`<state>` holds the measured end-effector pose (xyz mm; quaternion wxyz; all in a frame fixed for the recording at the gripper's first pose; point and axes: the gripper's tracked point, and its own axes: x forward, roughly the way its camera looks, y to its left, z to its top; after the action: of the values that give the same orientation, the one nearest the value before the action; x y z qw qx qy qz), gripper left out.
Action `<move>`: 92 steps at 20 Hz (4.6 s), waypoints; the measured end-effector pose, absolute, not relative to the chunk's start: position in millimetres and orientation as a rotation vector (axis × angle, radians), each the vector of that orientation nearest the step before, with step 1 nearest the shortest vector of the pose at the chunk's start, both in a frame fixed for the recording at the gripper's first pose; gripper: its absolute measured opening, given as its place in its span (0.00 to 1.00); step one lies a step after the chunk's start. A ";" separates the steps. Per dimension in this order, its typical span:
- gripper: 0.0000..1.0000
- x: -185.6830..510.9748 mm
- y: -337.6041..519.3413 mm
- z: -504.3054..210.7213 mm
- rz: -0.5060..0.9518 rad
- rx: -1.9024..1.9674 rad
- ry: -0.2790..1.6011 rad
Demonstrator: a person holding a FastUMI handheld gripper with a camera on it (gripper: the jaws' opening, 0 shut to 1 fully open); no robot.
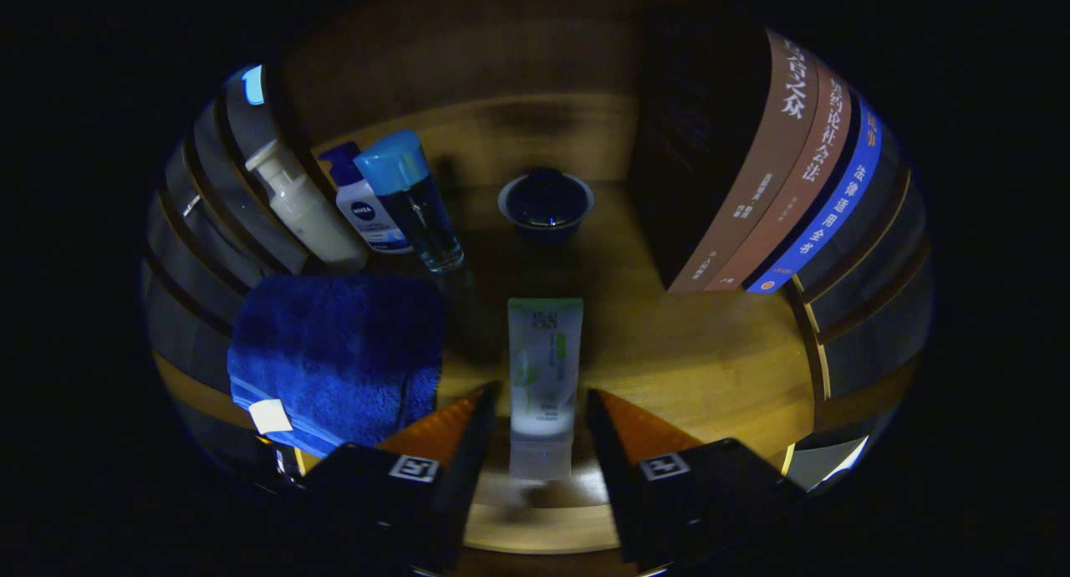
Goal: Pull open the drawer, take out the items inside it, and place them on the countertop above the cabinet.
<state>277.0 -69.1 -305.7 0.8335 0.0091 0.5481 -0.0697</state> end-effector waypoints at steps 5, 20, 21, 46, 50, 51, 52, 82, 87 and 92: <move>1.00 259.8 -61.2 -271.7 -0.128 -0.001 1.067; 1.00 91.0 -13.3 -147.3 -0.075 -0.055 0.527; 1.00 76.1 -11.3 -147.0 -0.068 -0.050 0.497; 0.99 -40.4 -30.2 -322.6 -0.127 -0.017 0.395; 0.99 -35.8 -32.0 -325.6 -0.135 -0.020 0.396; 1.00 -34.8 -31.8 -324.5 -0.134 -0.025 0.387; 0.99 -32.5 -31.9 -322.9 -0.133 -0.032 0.374; 0.99 138.8 -46.1 -347.0 -0.138 -0.028 0.329; 0.99 146.6 -47.5 -348.8 -0.139 -0.028 0.332; 0.99 149.0 -46.9 -350.0 -0.141 -0.033 0.333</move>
<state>149.0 -46.9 -350.0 0.9836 -0.0166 0.1654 -0.0703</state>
